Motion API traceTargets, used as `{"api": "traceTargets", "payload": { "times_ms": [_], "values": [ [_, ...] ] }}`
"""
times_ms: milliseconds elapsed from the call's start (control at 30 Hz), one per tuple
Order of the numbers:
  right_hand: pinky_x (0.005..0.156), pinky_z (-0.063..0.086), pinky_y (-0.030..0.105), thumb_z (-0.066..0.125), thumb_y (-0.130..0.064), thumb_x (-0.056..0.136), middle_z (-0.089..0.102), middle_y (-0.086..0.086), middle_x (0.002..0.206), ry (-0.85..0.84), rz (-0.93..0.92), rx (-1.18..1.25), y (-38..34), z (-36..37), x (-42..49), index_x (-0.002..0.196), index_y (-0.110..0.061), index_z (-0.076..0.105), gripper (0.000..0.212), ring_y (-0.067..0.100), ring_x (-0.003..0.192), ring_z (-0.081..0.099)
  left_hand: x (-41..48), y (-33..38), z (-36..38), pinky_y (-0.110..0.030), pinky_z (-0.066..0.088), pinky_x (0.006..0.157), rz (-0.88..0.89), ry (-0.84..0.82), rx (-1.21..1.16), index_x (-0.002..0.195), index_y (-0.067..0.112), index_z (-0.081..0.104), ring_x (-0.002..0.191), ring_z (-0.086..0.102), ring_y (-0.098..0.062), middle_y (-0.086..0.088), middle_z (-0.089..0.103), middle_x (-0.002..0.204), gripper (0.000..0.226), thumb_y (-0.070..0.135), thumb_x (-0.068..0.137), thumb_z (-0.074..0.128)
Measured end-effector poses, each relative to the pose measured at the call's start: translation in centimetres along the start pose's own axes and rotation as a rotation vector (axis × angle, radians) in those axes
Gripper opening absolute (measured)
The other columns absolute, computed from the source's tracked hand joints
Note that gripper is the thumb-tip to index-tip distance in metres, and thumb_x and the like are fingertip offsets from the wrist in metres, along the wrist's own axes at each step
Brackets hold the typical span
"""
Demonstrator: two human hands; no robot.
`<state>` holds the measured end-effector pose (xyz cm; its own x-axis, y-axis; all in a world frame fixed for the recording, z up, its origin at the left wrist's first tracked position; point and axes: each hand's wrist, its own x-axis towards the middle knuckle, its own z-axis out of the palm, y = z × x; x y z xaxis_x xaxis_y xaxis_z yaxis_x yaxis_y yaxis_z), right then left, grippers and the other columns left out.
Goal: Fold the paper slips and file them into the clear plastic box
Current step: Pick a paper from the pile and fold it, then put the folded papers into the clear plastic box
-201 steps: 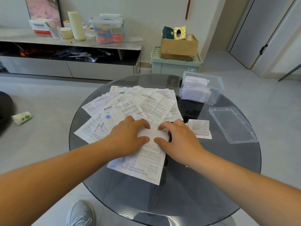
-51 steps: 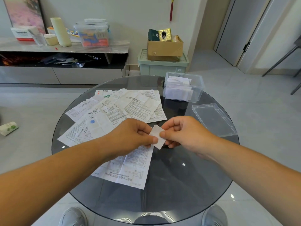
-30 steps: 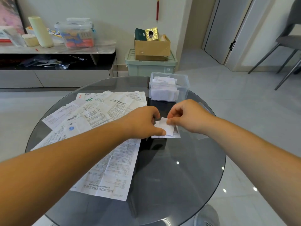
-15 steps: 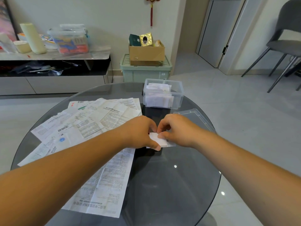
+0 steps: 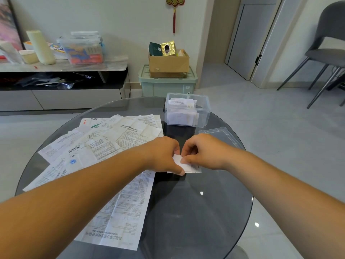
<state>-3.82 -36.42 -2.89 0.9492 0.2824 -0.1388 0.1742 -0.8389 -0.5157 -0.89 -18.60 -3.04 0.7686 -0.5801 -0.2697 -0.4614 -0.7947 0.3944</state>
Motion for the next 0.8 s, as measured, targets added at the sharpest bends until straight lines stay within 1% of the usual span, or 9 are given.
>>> {"api": "traceTargets", "payload": {
  "times_ms": [67, 133, 200, 300, 400, 500, 633, 733, 800],
  "values": [
    [0.074, 0.055, 0.028, 0.08, -0.03, 0.082, 0.068, -0.009, 0.088, -0.005, 0.002, -0.018, -0.1, 0.1, 0.1, 0.09, -0.023, 0.072, 0.014, 0.008, 0.081, 0.064, -0.1, 0.2, -0.2, -0.037, 0.055, 0.092, -0.009, -0.022, 0.015, 0.117, 0.025, 0.059, 0.097, 0.062, -0.015, 0.007, 0.062, 0.111, 0.06, 0.054, 0.07, 0.084],
    [0.076, 0.055, 0.029, 0.083, -0.031, 0.079, 0.067, -0.01, 0.088, -0.01, 0.015, -0.018, -0.2, 0.2, 0.2, 0.088, -0.024, 0.07, 0.018, 0.009, 0.082, 0.063, -0.2, 0.4, -0.2, -0.037, 0.054, 0.093, -0.02, -0.024, 0.024, 0.117, 0.025, 0.058, 0.098, 0.061, -0.015, 0.007, 0.062, 0.11, 0.061, 0.053, 0.069, 0.086],
    [0.077, 0.057, 0.032, 0.085, -0.032, 0.076, 0.067, -0.01, 0.086, -0.018, 0.032, -0.005, -0.2, 0.2, 0.4, 0.084, -0.027, 0.067, 0.02, 0.01, 0.082, 0.064, -0.2, 0.5, -0.2, -0.037, 0.054, 0.093, -0.035, -0.023, 0.02, 0.117, 0.025, 0.058, 0.098, 0.061, -0.016, 0.007, 0.062, 0.109, 0.062, 0.052, 0.068, 0.087],
    [0.076, 0.055, 0.031, 0.086, -0.033, 0.076, 0.067, -0.009, 0.085, -0.031, 0.062, 0.015, -0.3, 0.0, 0.3, 0.083, -0.028, 0.068, 0.02, 0.012, 0.081, 0.065, 0.0, 0.7, -0.3, -0.036, 0.054, 0.093, -0.054, -0.042, 0.012, 0.115, 0.024, 0.057, 0.097, 0.06, -0.016, 0.006, 0.062, 0.107, 0.061, 0.051, 0.069, 0.086],
    [0.075, 0.054, 0.031, 0.086, -0.033, 0.076, 0.067, -0.007, 0.087, -0.033, 0.072, 0.021, -0.3, 0.0, 0.2, 0.088, -0.023, 0.07, 0.022, 0.012, 0.081, 0.064, 0.1, 0.6, -0.3, -0.031, 0.053, 0.089, -0.046, -0.056, -0.001, 0.112, 0.025, 0.058, 0.094, 0.059, -0.014, 0.007, 0.061, 0.104, 0.056, 0.051, 0.071, 0.085],
    [0.076, 0.055, 0.032, 0.085, -0.034, 0.076, 0.068, -0.007, 0.089, -0.024, 0.075, 0.04, -0.4, -0.1, 0.1, 0.09, -0.021, 0.069, 0.025, 0.012, 0.082, 0.064, 0.0, 0.4, 0.0, -0.026, 0.05, 0.081, -0.04, -0.036, -0.027, 0.105, 0.027, 0.055, 0.089, 0.057, -0.013, 0.01, 0.059, 0.099, 0.05, 0.049, 0.071, 0.086],
    [0.077, 0.056, 0.032, 0.083, -0.028, 0.08, 0.072, -0.003, 0.089, -0.057, 0.081, 0.092, -0.6, -0.1, 0.1, 0.093, -0.018, 0.073, 0.019, 0.015, 0.081, 0.066, -0.1, 0.2, 0.3, -0.022, 0.048, 0.076, -0.017, 0.007, -0.067, 0.098, 0.03, 0.051, 0.087, 0.056, -0.012, 0.012, 0.057, 0.096, 0.048, 0.046, 0.07, 0.087],
    [0.07, 0.054, 0.028, 0.081, -0.027, 0.081, 0.071, -0.004, 0.083, -0.07, 0.101, 0.115, -0.8, 0.0, 0.0, 0.09, -0.019, 0.076, 0.013, 0.01, 0.074, 0.063, -0.4, 0.2, 0.6, -0.018, 0.046, 0.074, -0.002, 0.042, -0.09, 0.101, 0.031, 0.05, 0.087, 0.056, -0.012, 0.015, 0.055, 0.097, 0.049, 0.045, 0.072, 0.087],
    [0.06, 0.049, 0.016, 0.081, -0.026, 0.083, 0.068, -0.008, 0.076, -0.057, 0.104, 0.167, -0.8, -0.1, -0.2, 0.087, -0.021, 0.076, 0.009, 0.004, 0.067, 0.059, -0.6, 0.1, 0.8, -0.017, 0.044, 0.071, 0.012, 0.077, -0.098, 0.098, 0.032, 0.049, 0.086, 0.056, -0.011, 0.015, 0.055, 0.096, 0.047, 0.043, 0.072, 0.087]
  ]
}}
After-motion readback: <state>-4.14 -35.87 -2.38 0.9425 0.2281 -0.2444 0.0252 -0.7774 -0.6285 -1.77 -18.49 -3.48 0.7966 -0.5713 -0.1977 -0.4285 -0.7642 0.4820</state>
